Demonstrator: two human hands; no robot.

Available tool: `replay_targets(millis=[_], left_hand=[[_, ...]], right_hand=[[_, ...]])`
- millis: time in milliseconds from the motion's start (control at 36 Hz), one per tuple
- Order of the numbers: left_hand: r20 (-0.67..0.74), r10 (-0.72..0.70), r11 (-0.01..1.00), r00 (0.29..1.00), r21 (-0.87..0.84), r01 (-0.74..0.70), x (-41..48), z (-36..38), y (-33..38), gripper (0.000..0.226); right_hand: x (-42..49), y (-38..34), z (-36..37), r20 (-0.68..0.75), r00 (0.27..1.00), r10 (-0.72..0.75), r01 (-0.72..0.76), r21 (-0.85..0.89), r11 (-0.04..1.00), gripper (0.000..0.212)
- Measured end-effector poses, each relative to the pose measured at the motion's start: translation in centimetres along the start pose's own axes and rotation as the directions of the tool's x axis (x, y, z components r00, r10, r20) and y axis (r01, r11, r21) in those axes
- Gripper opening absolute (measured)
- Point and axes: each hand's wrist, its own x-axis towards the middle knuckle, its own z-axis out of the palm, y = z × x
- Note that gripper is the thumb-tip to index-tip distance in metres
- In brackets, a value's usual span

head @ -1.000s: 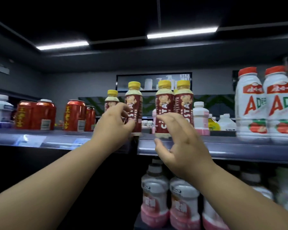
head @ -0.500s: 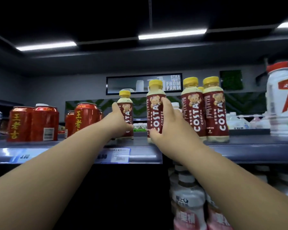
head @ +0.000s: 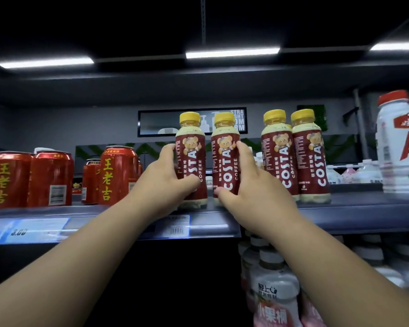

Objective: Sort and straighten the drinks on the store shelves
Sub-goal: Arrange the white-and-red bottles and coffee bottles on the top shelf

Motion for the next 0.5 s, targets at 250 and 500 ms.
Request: replay_targets(millis=[250,500], left_hand=[[0.072,0.14,0.99,0.988,0.026,-0.142,-0.02,0.51,-0.68,0.077],[0.05,0.171,0.983,0.984,0.062,-0.174,-0.17,0.88,-0.8,0.073]], right_hand=[[-0.43,0.55,-0.07,-0.027,0.999,-0.022,0.025,0.102,0.995,0.089],[-0.61,0.78,-0.28,-0.041,0.999,-0.03,0.036,0.146,0.989,0.09]])
